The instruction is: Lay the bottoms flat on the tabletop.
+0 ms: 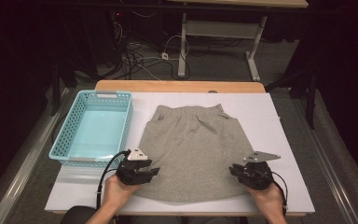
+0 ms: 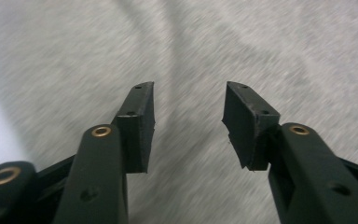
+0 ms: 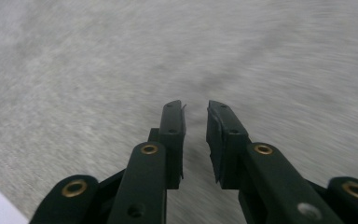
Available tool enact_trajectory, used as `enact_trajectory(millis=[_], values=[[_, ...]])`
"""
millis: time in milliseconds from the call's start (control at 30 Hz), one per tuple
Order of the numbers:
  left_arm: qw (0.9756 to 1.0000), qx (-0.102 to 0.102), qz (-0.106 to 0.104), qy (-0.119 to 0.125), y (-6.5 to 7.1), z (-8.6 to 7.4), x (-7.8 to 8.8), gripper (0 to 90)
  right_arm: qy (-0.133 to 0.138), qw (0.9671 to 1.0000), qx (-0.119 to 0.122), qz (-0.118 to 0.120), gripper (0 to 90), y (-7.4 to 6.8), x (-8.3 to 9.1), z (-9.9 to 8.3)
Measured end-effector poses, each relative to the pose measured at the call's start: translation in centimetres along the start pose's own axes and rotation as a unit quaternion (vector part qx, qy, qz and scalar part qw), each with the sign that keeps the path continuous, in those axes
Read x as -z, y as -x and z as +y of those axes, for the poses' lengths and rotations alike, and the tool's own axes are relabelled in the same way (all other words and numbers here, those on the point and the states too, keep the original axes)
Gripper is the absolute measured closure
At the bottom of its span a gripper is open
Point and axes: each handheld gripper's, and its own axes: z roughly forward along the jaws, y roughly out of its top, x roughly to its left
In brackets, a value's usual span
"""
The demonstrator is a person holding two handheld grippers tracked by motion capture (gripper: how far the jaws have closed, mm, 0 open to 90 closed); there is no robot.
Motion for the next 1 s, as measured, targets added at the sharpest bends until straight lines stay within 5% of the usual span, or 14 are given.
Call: enact_trajectory(millis=[200, 567, 667, 733, 867, 1000], values=[[0.9992, -0.031, -0.025, 0.004, 1.7, 0.9, -1.1, 46.8, 0.021, 0.9978, -0.041, -0.047, 70.0, 2.3, 2.4, -1.7], [0.9968, -0.061, -0.042, -0.030, 3.7, 1.4, -3.3, 47.6, -0.020, 0.9921, -0.081, -0.094, 66.3, 4.5, 3.0, -3.7], [0.9961, -0.073, -0.039, -0.030, 3.8, 1.3, -3.6, 53.8, -0.033, 0.9922, -0.076, -0.094, 70.6, 4.5, 2.6, -3.8], [0.9947, -0.084, -0.050, -0.031, 3.8, 1.3, -3.7, 64.6, -0.037, 0.9933, -0.070, -0.085, 82.0, 4.3, 2.6, -3.7], [0.9928, -0.095, -0.058, -0.044, 4.1, 1.5, -3.5, 83.1, -0.053, 0.9933, -0.052, -0.089, 87.0, 3.8, 2.7, -3.5], [0.9918, -0.096, -0.067, -0.051, 4.0, 1.6, -3.4, 85.6, -0.057, 0.9920, -0.066, -0.091, 87.4, 4.1, 3.4, -3.8]])
